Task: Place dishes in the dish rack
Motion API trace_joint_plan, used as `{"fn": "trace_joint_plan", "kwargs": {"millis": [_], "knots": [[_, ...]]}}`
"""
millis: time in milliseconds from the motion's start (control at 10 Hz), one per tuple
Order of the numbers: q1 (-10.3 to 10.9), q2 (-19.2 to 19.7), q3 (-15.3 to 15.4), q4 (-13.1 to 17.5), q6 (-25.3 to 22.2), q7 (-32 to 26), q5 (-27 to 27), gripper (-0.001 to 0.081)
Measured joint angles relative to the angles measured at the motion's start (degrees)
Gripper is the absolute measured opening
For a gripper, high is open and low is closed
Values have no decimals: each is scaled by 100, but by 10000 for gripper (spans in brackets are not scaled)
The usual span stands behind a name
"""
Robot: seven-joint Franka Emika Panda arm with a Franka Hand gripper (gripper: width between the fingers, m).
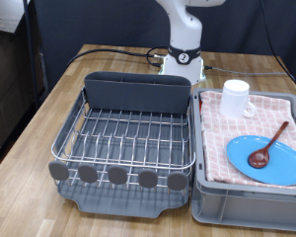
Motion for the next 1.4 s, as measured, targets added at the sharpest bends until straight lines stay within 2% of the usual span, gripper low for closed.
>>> {"fn": "trace_joint_plan", "kwargs": {"millis": [400,600,900,1000,1100,1400], "knots": [[10,228,72,-65,186,116,197,803],[12,449,308,-101,529,641,351,803],[15,674,977,-103,1067,2038,549,803],[35,731,1196,-102,1324,2313,578,803],[38,793,1263,-102,1477,2444,579,803],[34,926,1319,-57,1546,2503,530,803]]}}
